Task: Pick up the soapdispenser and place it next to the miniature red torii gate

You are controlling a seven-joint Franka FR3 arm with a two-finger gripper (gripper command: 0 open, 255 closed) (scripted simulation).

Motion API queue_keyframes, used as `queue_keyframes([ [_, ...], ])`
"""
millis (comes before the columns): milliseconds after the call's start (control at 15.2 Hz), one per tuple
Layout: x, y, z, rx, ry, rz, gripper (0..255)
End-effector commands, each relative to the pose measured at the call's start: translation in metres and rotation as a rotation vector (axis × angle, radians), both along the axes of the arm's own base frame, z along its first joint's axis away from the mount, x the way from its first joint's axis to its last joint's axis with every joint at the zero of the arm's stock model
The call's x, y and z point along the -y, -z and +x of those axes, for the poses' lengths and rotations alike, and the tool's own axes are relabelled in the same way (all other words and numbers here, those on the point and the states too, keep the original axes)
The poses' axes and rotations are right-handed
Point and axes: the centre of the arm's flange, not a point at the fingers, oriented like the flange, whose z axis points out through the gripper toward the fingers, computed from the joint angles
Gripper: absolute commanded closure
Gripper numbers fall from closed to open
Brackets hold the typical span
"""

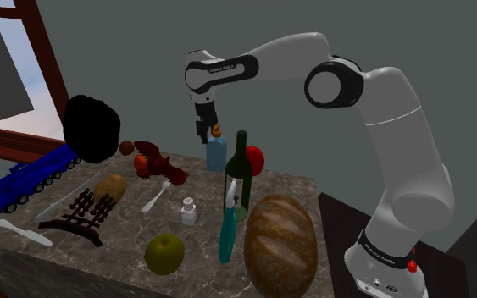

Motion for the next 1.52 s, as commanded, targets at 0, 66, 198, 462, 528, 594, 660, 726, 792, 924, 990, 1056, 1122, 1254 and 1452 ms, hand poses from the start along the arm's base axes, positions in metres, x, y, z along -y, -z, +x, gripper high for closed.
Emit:
queue_keyframes([
  [0,0.001,0.011,-0.001,0.0,0.0,0.0,0],
  [66,0.002,0.016,-0.002,0.0,0.0,0.0,0],
  [198,0.002,0.024,-0.003,0.0,0.0,0.0,0],
  [462,0.002,0.024,-0.003,0.0,0.0,0.0,0],
  [528,0.002,0.024,-0.003,0.0,0.0,0.0,0],
  [594,0.002,0.024,-0.003,0.0,0.0,0.0,0],
  [660,0.002,0.024,-0.003,0.0,0.0,0.0,0],
  [726,0.002,0.024,-0.003,0.0,0.0,0.0,255],
  [792,0.002,0.024,-0.003,0.0,0.0,0.0,255],
  [924,0.002,0.024,-0.003,0.0,0.0,0.0,255],
  [990,0.002,0.024,-0.003,0.0,0.0,0.0,255],
  [1056,0.002,0.024,-0.003,0.0,0.0,0.0,255],
  [1122,0.002,0.024,-0.003,0.0,0.0,0.0,255],
  [1254,0.002,0.024,-0.003,0.0,0.0,0.0,255],
  [1452,0.002,0.014,-0.003,0.0,0.0,0.0,255],
])
